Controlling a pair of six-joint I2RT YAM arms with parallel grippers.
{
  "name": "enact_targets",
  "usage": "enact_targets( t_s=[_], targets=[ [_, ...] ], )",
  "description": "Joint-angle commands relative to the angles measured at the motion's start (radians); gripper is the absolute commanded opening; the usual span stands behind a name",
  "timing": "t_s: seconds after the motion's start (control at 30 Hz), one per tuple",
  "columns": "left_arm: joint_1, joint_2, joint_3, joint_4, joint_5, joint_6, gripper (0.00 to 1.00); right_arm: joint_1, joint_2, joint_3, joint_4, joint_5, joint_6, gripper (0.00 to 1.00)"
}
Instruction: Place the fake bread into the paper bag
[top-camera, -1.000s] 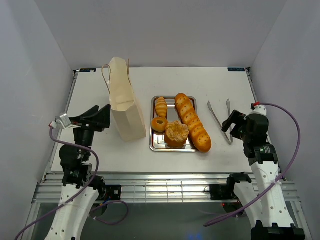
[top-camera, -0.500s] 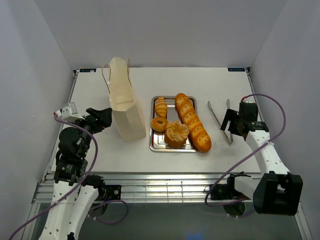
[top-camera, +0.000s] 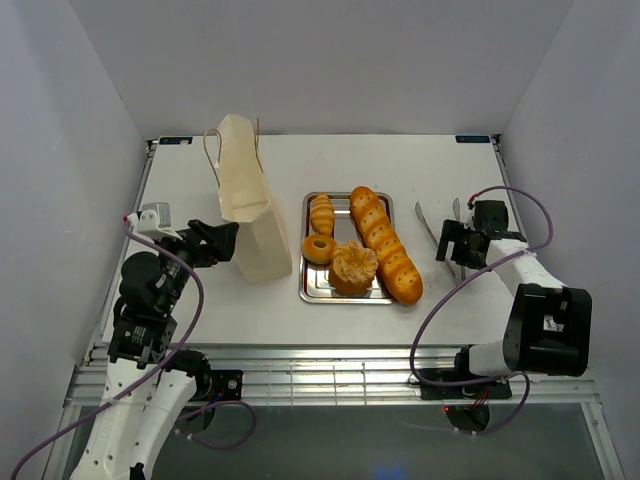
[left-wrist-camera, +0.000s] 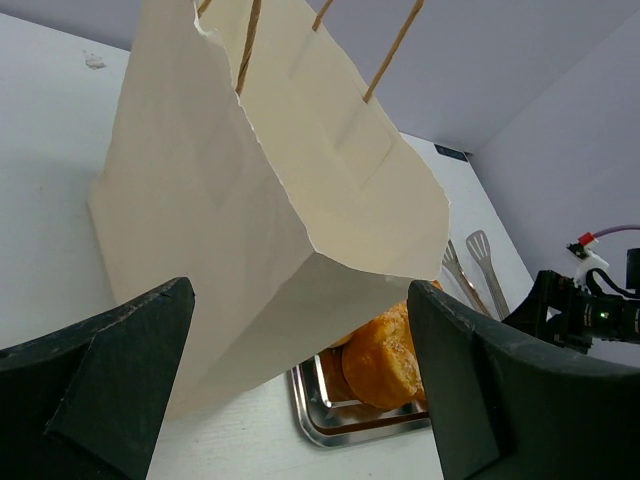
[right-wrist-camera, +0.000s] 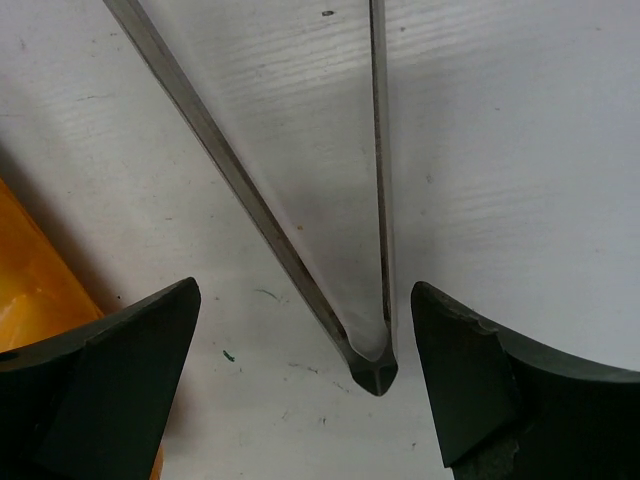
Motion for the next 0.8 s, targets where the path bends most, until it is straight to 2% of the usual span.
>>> enact_targets(
  t_s=[0.0,0.17,0.2,0.37,0.43,0.6,0.7,0.77],
  targets=[
    [-0.014,0.011,0.04,0.014,0.032,0.026,0.98,-0.005,0.062,0.012,0.093,-0.079,-0.045,0.93],
    [-0.023,0.014,0.061,0.007,0.026,0.031,0.98,-0.005,0.128,-0.043,0.223,-0.133,-0.013,1.0],
    [-0.024,0.016,0.063,0.005,0.026,0.033,0.98,-0.004,0.13,-0.053,0.243,-0.142,0.013,0.95],
    [-0.024,0.008,0.068,-0.001,0.022,0.023,0.98,0.018,0.125,-0.125,0.404,-0.144,0.113,0.84],
    [-0.026,0.008,0.062,0.002,0.022,0.008,0.98,0.033,0.136,-0.146,0.434,-0.113,0.159,0.75],
    [-0.024,0.01,0.052,0.014,0.037,-0.02,0.98,0.056,0.202,-0.139,0.501,-0.083,0.216,0.66],
    [-0.024,0.004,0.052,0.016,0.038,-0.021,0.98,0.078,0.232,-0.108,0.471,-0.061,0.208,0.68],
    [-0.024,-0.003,0.051,0.011,0.035,-0.027,0.98,0.102,0.258,-0.062,0.445,-0.034,0.185,0.78]
  ],
)
